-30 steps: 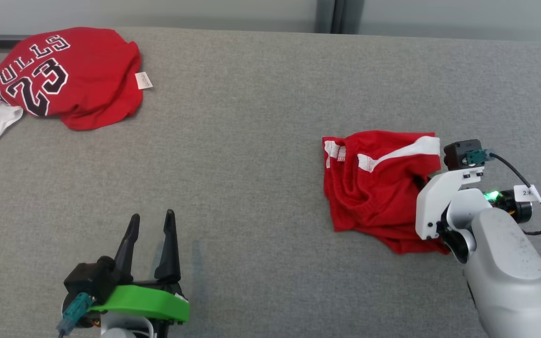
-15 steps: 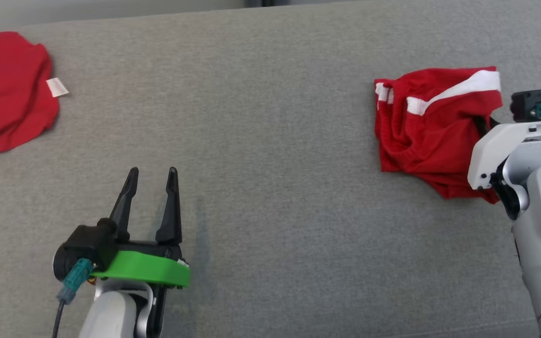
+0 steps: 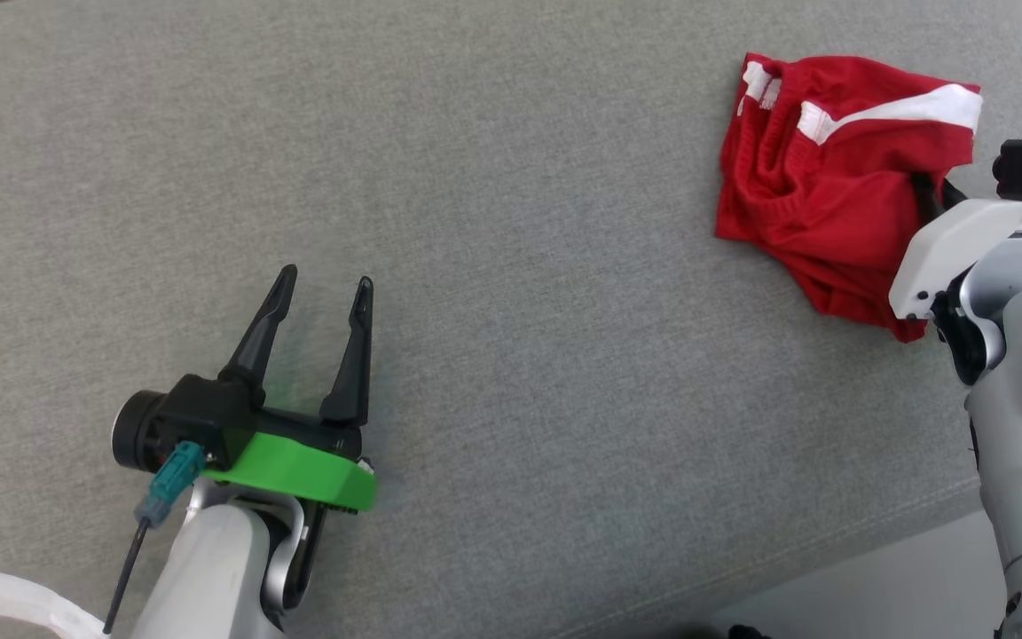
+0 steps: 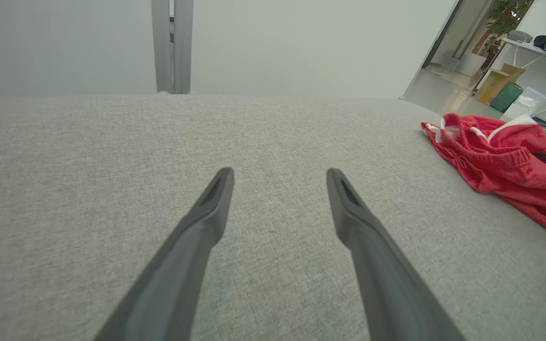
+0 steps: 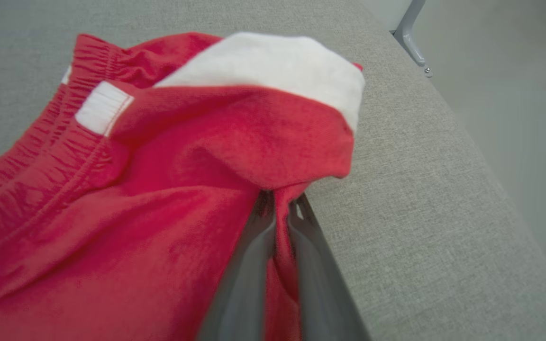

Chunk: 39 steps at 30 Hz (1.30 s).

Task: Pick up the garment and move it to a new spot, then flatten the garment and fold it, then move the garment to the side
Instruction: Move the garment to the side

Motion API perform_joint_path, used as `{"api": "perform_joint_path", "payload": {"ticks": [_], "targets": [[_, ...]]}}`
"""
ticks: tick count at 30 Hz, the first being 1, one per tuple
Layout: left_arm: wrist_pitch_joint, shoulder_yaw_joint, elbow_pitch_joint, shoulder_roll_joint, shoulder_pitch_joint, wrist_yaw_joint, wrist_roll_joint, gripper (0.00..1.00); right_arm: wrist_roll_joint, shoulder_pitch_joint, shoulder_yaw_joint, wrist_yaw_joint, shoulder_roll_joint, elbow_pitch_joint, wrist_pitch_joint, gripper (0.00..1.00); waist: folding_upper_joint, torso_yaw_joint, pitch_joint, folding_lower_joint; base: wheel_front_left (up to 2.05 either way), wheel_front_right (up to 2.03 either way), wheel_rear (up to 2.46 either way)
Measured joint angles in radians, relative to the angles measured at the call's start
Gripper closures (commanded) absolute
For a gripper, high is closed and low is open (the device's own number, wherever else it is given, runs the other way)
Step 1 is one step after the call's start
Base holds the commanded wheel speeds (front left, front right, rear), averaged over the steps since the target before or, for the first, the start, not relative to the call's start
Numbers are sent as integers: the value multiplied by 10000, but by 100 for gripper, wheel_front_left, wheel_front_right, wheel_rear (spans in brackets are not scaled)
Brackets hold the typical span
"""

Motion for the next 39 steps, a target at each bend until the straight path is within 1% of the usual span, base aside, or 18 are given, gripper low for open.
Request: {"api": "perform_joint_path", "payload": {"ticks": [4,8,13,17,22,23,25,26,27,30,33,37,39], "targets": [[10,-171,-50,88,-101,0,-35,0,-77,-417,-134,0,-19,163,-209,100,0,-212,447,0,0,0,0],[10,-171,-207,148,-208,2,-61,0,-322,-1067,-198,0,-249,236,-209,100,0,-176,791,1,0,0,0],[10,-196,-472,165,-345,58,-40,0,-834,-1925,-301,0,-922,368,6,100,0,212,987,0,0,0,0],[10,-163,-715,180,-394,157,-29,0,-1212,-2599,-589,0,-1427,487,249,100,0,658,1161,1,0,0,0],[8,-148,-855,192,-393,236,-50,0,-1843,-2807,-1367,0,-1931,639,508,100,0,1141,1372,0,0,0,0],[8,-146,-863,192,-392,240,-61,0,-1954,-2813,-1538,0,-1985,663,522,92,0,1209,1403,1,0,0,0],[6,-148,-882,184,-392,249,-67,0,-2261,-2812,-1921,0,-2067,756,650,59,0,1358,1471,0,0,0,0],[6,-146,-880,178,-392,251,-77,0,-2334,-2808,-2065,0,-2079,780,648,26,0,1408,1490,0,0,0,0],[2,-146,-878,171,-392,253,-77,0,-2460,-2796,-2284,0,-2094,773,629,0,0,1463,1509,0,0,0,0],[-4,-148,-832,150,-391,265,-90,0,-2899,-2710,-2801,0,-2136,725,456,0,0,1541,1498,0,0,0,0],[-6,-150,-763,117,-382,265,-105,0,-3150,-2585,-3055,0,-1965,702,192,0,0,1531,1380,0,0,0,0],[-35,-119,-617,86,-339,265,-153,0,-3392,-2553,-2865,0,-1603,656,-360,0,0,1474,1113,0,0,0,0],[-36,-42,-529,65,-270,263,-221,0,-3392,-2557,-2546,0,-1423,619,-815,0,0,1444,924,0,0,0,0]]}}
